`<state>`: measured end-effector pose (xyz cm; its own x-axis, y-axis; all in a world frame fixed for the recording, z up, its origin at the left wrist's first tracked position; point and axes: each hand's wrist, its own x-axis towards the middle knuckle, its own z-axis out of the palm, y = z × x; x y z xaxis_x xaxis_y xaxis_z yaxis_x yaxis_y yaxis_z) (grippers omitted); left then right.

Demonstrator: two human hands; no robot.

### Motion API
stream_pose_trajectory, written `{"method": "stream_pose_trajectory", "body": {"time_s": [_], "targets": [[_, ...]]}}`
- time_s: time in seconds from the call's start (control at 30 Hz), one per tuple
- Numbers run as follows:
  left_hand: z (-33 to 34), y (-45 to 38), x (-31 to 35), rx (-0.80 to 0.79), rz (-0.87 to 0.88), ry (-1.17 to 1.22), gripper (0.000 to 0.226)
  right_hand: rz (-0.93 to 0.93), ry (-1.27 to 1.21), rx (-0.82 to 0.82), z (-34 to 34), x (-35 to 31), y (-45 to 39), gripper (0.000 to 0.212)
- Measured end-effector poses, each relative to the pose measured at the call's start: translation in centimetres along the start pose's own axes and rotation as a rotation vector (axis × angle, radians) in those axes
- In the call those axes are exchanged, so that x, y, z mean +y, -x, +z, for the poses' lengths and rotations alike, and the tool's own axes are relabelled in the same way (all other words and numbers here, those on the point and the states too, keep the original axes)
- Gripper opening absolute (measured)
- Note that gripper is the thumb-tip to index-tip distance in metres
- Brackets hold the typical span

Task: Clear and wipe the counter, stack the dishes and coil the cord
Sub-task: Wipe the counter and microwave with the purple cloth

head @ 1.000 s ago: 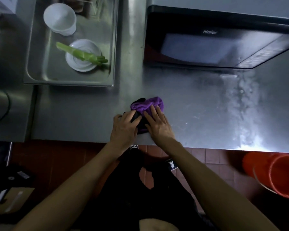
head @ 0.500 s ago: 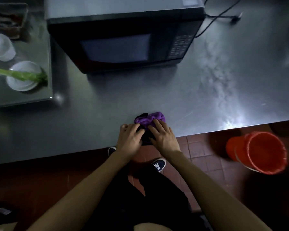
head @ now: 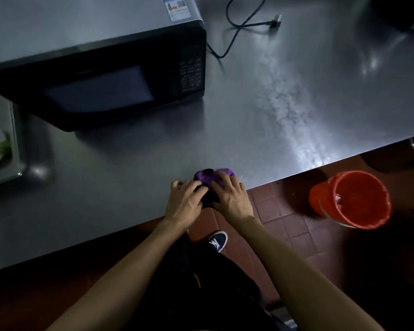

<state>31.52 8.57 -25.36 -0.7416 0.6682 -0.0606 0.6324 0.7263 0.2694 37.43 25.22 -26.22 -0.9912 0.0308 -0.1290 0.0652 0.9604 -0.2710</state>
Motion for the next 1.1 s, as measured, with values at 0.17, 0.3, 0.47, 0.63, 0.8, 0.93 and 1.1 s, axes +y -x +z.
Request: {"method": "stream_pose_trajectory", "body": {"time_s": [0.17,0.3,0.47,0.63,0.8,0.93,1.1], "targets": [[-0.6,-1.3,-0.6,0.043,0.067,0.067,0.057,0.018,-0.055,0.061,-0.4,0.0,-0.3,0.045],[-1.0,-3.5,-0.9,-0.012,0.114,0.138,0.069,0.075,-0.130,0.083,-1.0,0.3,-0.4,0.042],[-2.0,-7.0,0.0,0.015,0.228,0.249,0.064,0.157,-0.158,0.247,-3.1,2.0,0.4,0.040],[-3.5,-11.7,4.2,0.089,0.406,0.263,0.053,0.241,-0.124,0.483,-6.5,5.1,2.0,0.035],[-3.4,-15.4,10.8,0.117,0.561,0.285,0.046,0.378,-0.111,0.548,-8.6,10.1,5.2,0.036],[-1.9,-18.2,17.4,0.117,0.674,0.293,0.044,0.464,-0.110,0.607,-9.8,15.5,8.1,0.036],[-0.3,-21.8,26.3,0.045,0.733,0.255,0.045,0.508,-0.132,0.681,-11.6,23.5,11.9,0.035]]}}
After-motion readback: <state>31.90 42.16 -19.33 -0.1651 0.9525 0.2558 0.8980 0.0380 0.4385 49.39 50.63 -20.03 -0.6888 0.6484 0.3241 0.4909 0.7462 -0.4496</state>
